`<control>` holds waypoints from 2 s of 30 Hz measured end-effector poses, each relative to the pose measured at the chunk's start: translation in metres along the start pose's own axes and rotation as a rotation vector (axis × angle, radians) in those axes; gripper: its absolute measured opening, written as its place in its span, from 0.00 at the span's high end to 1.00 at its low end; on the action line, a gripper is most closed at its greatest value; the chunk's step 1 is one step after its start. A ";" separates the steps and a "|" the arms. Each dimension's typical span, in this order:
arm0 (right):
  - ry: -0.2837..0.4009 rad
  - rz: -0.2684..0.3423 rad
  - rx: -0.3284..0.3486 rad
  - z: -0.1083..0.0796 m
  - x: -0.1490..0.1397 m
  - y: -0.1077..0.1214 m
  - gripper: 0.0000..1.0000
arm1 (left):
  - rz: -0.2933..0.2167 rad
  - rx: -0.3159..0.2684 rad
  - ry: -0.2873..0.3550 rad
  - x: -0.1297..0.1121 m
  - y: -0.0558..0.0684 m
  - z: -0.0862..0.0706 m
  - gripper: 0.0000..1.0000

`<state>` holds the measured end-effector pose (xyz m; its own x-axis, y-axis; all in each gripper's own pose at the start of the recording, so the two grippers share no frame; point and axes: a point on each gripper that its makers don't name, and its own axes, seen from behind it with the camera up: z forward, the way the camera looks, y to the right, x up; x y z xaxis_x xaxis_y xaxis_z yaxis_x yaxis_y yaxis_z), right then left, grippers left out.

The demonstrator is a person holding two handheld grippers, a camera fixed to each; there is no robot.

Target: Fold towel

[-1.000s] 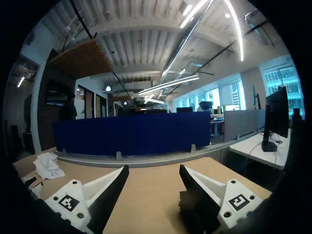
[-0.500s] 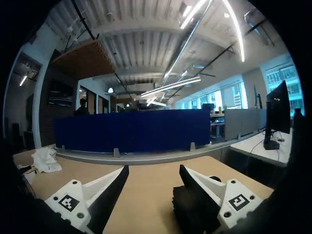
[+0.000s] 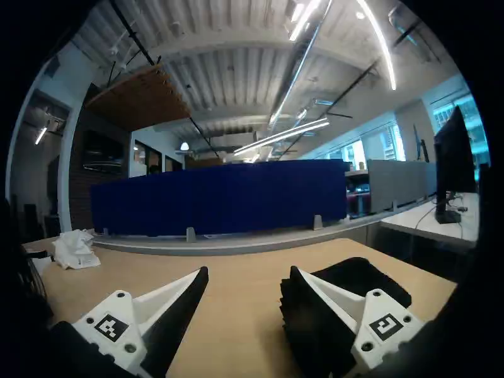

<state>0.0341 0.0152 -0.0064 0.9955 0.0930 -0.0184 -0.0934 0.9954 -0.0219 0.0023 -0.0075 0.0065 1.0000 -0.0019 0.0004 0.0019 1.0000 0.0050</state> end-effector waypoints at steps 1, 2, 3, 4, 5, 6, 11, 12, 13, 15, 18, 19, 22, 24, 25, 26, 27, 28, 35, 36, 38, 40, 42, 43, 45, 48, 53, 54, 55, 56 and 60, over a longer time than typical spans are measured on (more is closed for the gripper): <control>-0.001 0.006 -0.003 0.001 -0.003 0.002 0.00 | 0.000 0.000 0.000 0.000 0.000 0.000 0.08; -0.002 0.012 -0.005 0.002 -0.006 0.004 0.00 | 0.000 0.000 0.000 0.000 0.000 0.000 0.08; -0.003 0.017 -0.007 0.002 -0.009 0.004 0.00 | 0.000 0.000 0.000 0.000 0.000 0.000 0.08; -0.004 0.022 -0.008 0.003 -0.011 0.005 0.00 | 0.000 0.000 0.000 0.000 0.000 -0.001 0.08; -0.005 0.026 -0.009 0.003 -0.014 0.005 0.00 | 0.000 0.000 0.000 0.000 0.000 -0.001 0.08; -0.005 0.028 -0.007 0.003 -0.015 0.005 0.00 | 0.000 0.000 0.000 0.000 0.000 -0.001 0.08; -0.008 0.037 0.002 0.003 -0.024 0.004 0.00 | 0.000 0.000 0.000 0.000 0.001 0.000 0.08; -0.008 0.039 0.001 0.003 -0.026 0.004 0.00 | 0.000 0.000 0.000 0.000 0.001 0.000 0.08; -0.008 0.041 0.001 0.003 -0.027 0.003 0.00 | 0.000 0.000 0.000 0.000 0.001 -0.001 0.08; -0.009 0.043 0.001 0.003 -0.030 0.003 0.00 | 0.000 0.000 0.000 0.000 0.001 -0.001 0.08; -0.011 0.037 0.004 0.002 -0.035 0.002 0.00 | 0.000 0.000 0.000 0.000 0.001 -0.001 0.08; -0.012 0.032 0.006 0.002 -0.037 0.001 0.00 | 0.000 0.000 0.000 0.000 0.001 0.000 0.08; -0.008 0.016 0.009 0.001 -0.039 0.001 0.00 | 0.000 0.000 0.000 0.000 0.001 0.000 0.08; -0.005 0.005 0.010 0.001 -0.039 0.000 0.00 | 0.000 0.000 0.000 0.000 0.001 0.000 0.08; -0.006 -0.001 0.009 0.001 -0.039 0.000 0.00 | 0.000 0.000 0.000 0.000 0.001 0.000 0.08; -0.008 -0.006 0.008 0.001 -0.040 0.000 0.00 | 0.000 0.000 0.000 0.000 0.001 0.000 0.08; -0.008 -0.010 0.009 0.001 -0.040 -0.001 0.00 | 0.000 0.000 0.000 0.000 0.001 0.000 0.08; -0.008 -0.015 0.010 0.001 -0.040 -0.002 0.00 | 0.000 0.000 0.000 0.000 0.001 0.000 0.08; -0.010 -0.062 0.009 0.002 -0.044 -0.008 0.00 | 0.000 0.000 0.000 0.000 0.001 0.000 0.08; -0.010 -0.069 0.010 0.002 -0.045 -0.008 0.00 | 0.000 0.000 0.000 0.000 0.001 0.000 0.08; -0.011 -0.083 0.011 0.002 -0.046 -0.011 0.00 | 0.000 0.000 0.000 0.000 0.001 0.000 0.08; -0.012 -0.091 0.013 0.002 -0.046 -0.012 0.00 | 0.000 0.000 0.000 -0.001 0.000 0.000 0.08; -0.012 -0.094 0.014 0.003 -0.046 -0.012 0.00 | 0.000 0.000 0.000 -0.001 0.000 0.000 0.08; -0.013 -0.094 0.013 0.003 -0.047 -0.012 0.00 | 0.000 0.000 0.000 0.000 0.000 0.000 0.08; -0.013 -0.093 0.013 0.003 -0.047 -0.012 0.00 | 0.000 0.000 0.000 0.000 0.000 0.000 0.08; -0.014 -0.093 0.017 0.003 -0.047 -0.012 0.00 | 0.000 0.000 0.000 -0.001 0.001 0.000 0.08; -0.015 -0.093 0.016 0.003 -0.046 -0.011 0.00 | 0.000 0.000 0.000 -0.001 0.000 0.001 0.08; -0.015 -0.093 0.016 0.003 -0.046 -0.011 0.00 | 0.000 0.000 0.000 -0.001 0.000 0.001 0.08; -0.015 -0.093 0.016 0.003 -0.046 -0.011 0.00 | 0.000 0.000 0.000 -0.001 0.000 0.001 0.08; -0.015 -0.093 0.016 0.003 -0.046 -0.011 0.00 | 0.000 0.000 0.000 -0.001 0.000 0.001 0.08; -0.015 -0.093 0.016 0.003 -0.046 -0.011 0.00 | 0.000 0.000 0.000 -0.001 0.000 0.001 0.08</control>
<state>-0.0110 -0.0003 -0.0023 1.0000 0.0004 -0.0022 -0.0004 1.0000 -0.0068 0.0013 -0.0078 0.0074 1.0000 -0.0018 0.0003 0.0018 1.0000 0.0050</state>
